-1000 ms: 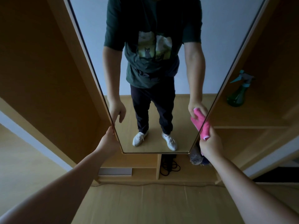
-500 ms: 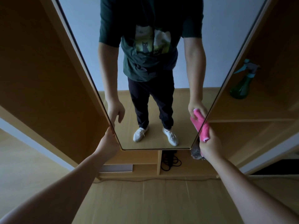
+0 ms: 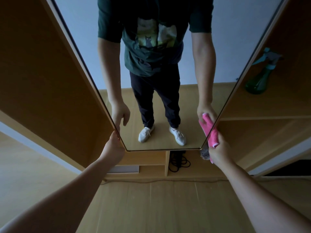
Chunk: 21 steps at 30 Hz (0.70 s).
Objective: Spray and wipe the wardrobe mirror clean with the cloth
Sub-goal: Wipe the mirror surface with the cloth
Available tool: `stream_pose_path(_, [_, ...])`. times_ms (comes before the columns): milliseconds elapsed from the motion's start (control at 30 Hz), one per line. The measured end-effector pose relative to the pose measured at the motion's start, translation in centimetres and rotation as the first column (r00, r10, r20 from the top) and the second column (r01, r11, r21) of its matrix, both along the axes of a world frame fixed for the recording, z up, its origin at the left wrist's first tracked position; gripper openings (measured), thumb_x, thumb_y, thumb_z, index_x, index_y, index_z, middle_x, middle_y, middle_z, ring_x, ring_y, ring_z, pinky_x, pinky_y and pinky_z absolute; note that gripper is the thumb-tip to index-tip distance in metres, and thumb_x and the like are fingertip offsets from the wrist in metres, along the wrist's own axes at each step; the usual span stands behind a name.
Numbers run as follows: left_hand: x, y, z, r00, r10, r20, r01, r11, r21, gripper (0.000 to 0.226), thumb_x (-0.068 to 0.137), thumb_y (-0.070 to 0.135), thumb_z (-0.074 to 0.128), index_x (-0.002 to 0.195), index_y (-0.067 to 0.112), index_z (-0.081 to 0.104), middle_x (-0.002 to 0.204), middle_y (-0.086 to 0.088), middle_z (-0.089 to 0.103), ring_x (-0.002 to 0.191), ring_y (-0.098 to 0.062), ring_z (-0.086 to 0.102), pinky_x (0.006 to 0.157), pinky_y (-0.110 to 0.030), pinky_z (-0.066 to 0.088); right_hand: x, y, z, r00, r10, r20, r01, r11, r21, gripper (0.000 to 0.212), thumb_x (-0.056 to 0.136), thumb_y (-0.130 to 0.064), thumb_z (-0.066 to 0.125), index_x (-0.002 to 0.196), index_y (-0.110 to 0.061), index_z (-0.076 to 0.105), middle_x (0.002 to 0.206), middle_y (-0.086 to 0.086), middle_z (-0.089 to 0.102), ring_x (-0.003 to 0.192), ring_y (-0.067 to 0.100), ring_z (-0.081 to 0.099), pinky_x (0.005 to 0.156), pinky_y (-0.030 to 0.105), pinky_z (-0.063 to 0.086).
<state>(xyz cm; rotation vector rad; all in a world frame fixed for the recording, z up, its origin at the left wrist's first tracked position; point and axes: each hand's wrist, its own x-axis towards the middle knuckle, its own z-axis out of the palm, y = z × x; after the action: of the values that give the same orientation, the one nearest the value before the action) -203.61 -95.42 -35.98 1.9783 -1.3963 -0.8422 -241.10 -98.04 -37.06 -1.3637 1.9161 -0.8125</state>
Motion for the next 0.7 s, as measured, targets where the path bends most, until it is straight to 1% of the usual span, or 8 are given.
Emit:
stream_pose_path(100, [0.0,0.4,-0.3,0.996,0.003,-0.085,0.000,0.999,0.033,0.074,0.077,-0.012,0.048,0.144,0.012,0.027,0.133,-0.009,0.046,0.110,-0.012,0.042,0.077,-0.019,0.037,-0.2,0.1,-0.5,1.000,0.016,0.013,-0.017,1.000,0.011,0.074,0.086,0.007,0.050,0.147,-0.031,0.033,0.134,0.009,0.056,0.107,0.035,0.062,0.084,0.054,0.055])
stream_pose_path(167, [0.2,0.4,-0.5,0.996,0.009,-0.092,-0.005,0.999,0.043,0.078,0.075,-0.012,0.047,0.145,0.015,0.025,0.136,-0.006,0.043,0.118,-0.016,0.042,0.085,-0.024,0.038,-0.3,0.0,-0.8,0.999,0.030,0.023,-0.030,0.999,0.016,0.073,0.087,0.007,0.049,0.147,-0.031,0.033,0.136,0.009,0.055,0.113,0.033,0.059,0.088,0.053,0.054])
stream_pose_path(233, [0.1,0.4,-0.7,0.995,-0.003,-0.095,0.007,0.999,0.046,0.078,0.076,-0.013,0.047,0.146,0.016,0.024,0.139,-0.009,0.044,0.118,-0.019,0.043,0.088,-0.029,0.038,-0.4,0.0,-1.2,0.999,0.025,0.036,-0.026,0.999,0.028,0.074,0.086,0.009,0.048,0.148,-0.030,0.033,0.138,0.009,0.053,0.119,0.032,0.056,0.093,0.052,0.052])
stream_pose_path(333, [0.0,0.7,-0.8,0.995,0.021,-0.097,-0.016,0.999,0.050,0.080,0.077,-0.013,0.049,0.147,0.017,0.024,0.141,-0.009,0.043,0.125,-0.023,0.042,0.089,-0.028,0.035,-0.4,0.1,-1.9,0.998,0.031,0.050,-0.033,0.999,0.037,0.075,0.084,0.012,0.048,0.147,-0.027,0.036,0.137,0.010,0.054,0.121,0.031,0.054,0.098,0.049,0.049])
stream_pose_path(433, [0.0,0.9,-1.1,0.995,0.032,-0.096,-0.028,0.999,0.041,0.083,0.077,-0.012,0.049,0.148,0.018,0.022,0.146,-0.008,0.039,0.132,-0.022,0.037,0.089,-0.027,0.034,-0.4,0.1,-2.5,0.998,0.037,0.060,-0.040,0.998,0.045,0.076,0.083,0.014,0.047,0.147,-0.024,0.037,0.138,0.010,0.053,0.125,0.030,0.051,0.102,0.042,0.044])
stream_pose_path(567, [-0.1,1.1,-1.4,0.993,0.044,-0.112,-0.039,0.998,0.050,0.084,0.077,-0.013,0.047,0.150,0.018,0.019,0.153,-0.009,0.031,0.142,-0.024,0.026,0.101,-0.029,0.029,-0.4,0.2,-3.2,0.997,0.030,0.077,-0.037,0.996,0.081,0.076,0.085,0.013,0.048,0.149,-0.027,0.033,0.141,0.009,0.050,0.126,0.030,0.050,0.103,0.042,0.044])
stream_pose_path(633, [-0.2,1.1,-1.5,0.992,0.044,-0.114,-0.040,0.999,0.035,0.084,0.077,-0.013,0.047,0.150,0.017,0.018,0.153,-0.008,0.030,0.142,-0.023,0.024,0.103,-0.029,0.028,-0.4,0.1,-3.6,0.995,0.023,0.096,-0.033,0.995,0.096,0.077,0.085,0.013,0.047,0.149,-0.028,0.032,0.144,0.009,0.047,0.128,0.031,0.048,0.103,0.044,0.044])
stream_pose_path(700, [-0.3,1.2,-1.7,0.994,0.036,-0.108,-0.032,0.999,0.038,0.083,0.077,-0.014,0.048,0.149,0.016,0.019,0.153,-0.010,0.031,0.142,-0.024,0.025,0.102,-0.028,0.029,-0.4,0.1,-3.9,0.994,0.024,0.105,-0.036,0.993,0.111,0.077,0.086,0.013,0.046,0.149,-0.028,0.032,0.145,0.009,0.046,0.129,0.032,0.047,0.100,0.039,0.045])
